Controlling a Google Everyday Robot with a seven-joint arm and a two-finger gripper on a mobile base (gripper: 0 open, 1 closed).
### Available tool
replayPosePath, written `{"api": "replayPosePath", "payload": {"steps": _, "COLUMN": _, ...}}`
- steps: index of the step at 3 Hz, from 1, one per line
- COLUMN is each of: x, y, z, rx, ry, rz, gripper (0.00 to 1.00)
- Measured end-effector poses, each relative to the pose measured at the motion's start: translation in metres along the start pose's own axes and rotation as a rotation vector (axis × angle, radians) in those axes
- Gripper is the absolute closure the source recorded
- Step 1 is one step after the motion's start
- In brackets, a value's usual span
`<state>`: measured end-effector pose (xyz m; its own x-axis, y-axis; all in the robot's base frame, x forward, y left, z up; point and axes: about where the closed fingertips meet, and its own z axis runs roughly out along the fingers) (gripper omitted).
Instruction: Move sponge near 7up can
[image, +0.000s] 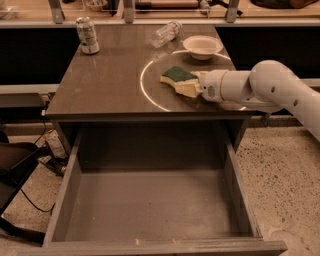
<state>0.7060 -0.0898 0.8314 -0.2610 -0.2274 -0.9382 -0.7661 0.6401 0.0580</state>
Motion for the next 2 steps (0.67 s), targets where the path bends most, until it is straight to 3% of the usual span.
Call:
{"api": "replayPosePath", "payload": {"steps": 1, "x": -0.031, "y": -0.008, "z": 0.008, "rx": 0.030, "ry": 0.028, "rz": -0.015, "gripper": 1.00}}
{"api": "replayPosePath", "payload": {"steps": 2, "x": -0.106, "y": -0.026, "z": 0.019, "rx": 0.092, "ry": 0.071, "rz": -0.066, "gripper": 1.00}}
